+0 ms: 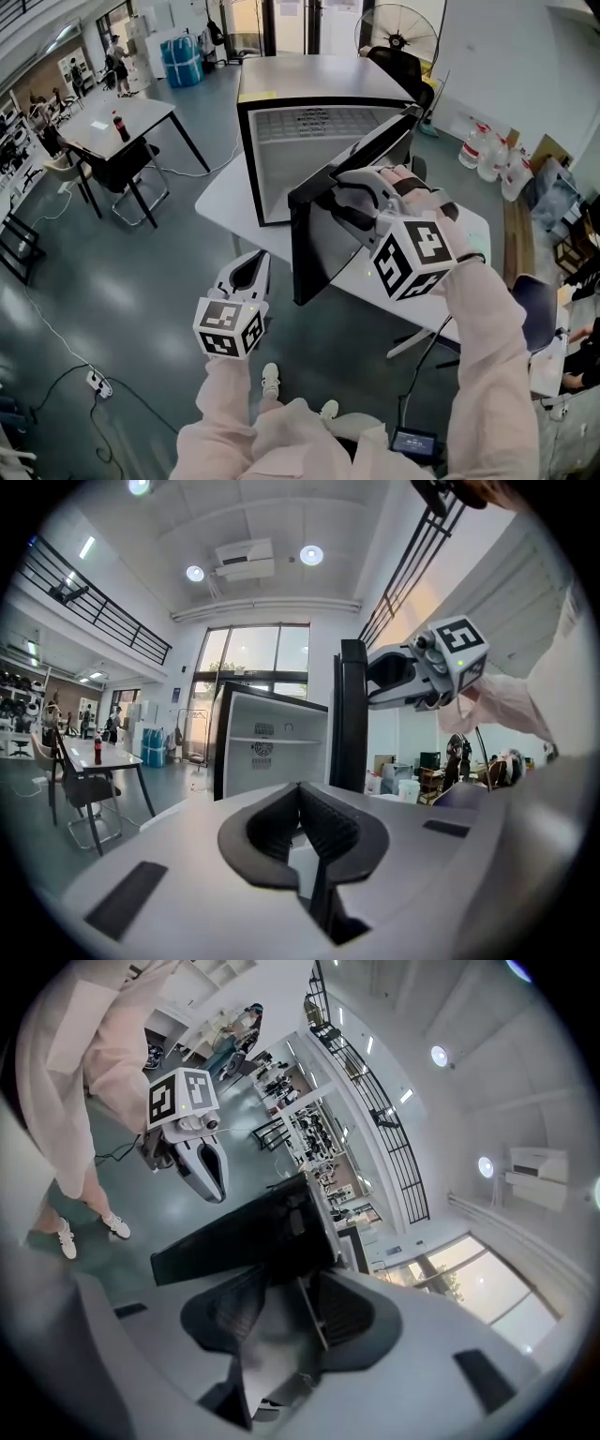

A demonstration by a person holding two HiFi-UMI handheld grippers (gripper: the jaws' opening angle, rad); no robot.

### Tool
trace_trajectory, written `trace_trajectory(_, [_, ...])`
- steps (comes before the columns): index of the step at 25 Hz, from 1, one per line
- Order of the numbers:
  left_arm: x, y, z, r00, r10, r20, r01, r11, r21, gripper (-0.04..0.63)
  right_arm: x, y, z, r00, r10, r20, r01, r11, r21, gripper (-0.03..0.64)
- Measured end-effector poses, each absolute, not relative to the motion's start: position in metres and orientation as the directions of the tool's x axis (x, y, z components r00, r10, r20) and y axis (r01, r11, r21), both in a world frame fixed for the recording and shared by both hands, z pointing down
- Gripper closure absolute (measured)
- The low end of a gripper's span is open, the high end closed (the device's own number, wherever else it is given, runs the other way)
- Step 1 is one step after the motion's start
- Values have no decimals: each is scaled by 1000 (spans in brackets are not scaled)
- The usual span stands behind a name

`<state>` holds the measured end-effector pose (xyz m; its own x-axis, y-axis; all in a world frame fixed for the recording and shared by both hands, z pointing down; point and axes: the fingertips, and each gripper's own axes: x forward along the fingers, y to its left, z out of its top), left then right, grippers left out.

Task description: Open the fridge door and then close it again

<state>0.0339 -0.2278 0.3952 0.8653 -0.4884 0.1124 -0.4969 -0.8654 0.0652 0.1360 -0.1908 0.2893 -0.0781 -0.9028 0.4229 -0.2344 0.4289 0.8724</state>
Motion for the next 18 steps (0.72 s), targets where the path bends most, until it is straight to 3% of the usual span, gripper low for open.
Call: trace_trajectory(18, [58,-180,392,892,-439,106,-447,-892,62,584,157,-124,291,-85,-873,480,-195,487,851,440])
